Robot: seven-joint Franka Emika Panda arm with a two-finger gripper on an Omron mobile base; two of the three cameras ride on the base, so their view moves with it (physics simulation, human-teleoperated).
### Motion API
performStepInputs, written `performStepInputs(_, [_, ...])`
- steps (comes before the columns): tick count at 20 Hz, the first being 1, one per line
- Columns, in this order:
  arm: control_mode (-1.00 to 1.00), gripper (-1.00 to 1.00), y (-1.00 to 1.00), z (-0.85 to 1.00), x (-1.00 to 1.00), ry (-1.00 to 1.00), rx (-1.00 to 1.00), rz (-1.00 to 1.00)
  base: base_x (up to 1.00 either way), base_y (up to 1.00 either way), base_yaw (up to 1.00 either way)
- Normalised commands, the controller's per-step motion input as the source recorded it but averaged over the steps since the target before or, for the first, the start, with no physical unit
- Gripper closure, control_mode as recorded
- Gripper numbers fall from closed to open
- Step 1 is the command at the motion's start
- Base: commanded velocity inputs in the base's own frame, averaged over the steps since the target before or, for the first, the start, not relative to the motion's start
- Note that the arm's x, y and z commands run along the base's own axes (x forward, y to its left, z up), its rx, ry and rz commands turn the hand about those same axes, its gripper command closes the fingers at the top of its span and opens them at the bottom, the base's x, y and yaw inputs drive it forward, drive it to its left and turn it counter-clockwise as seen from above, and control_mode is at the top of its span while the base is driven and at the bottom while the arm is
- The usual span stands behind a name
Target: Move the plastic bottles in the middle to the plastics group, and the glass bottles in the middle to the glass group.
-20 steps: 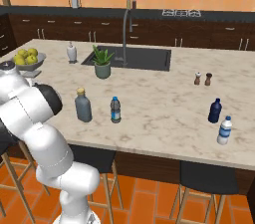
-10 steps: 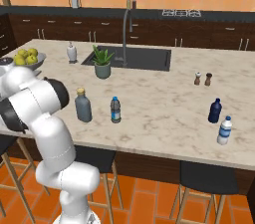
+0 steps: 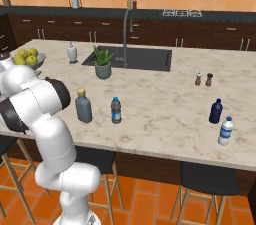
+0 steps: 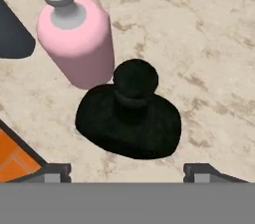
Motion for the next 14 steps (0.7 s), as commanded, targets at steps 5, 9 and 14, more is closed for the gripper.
performStepInputs(5, [-1.00, -1.00, -0.26, 0.37, -0.02, 0.00, 0.06, 0.00, 0.00, 0.00, 0.00])
performStepInputs(9, [-1.00, -1.00, -0.59, 0.27, -0.04, 0.00, 0.05, 0.00, 0.00, 0.00, 0.00])
performStepInputs(14, [-1.00, -1.00, -0.97, 0.09, -0.13, 0.00, 0.03, 0.00, 0.00, 0.00, 0.00])
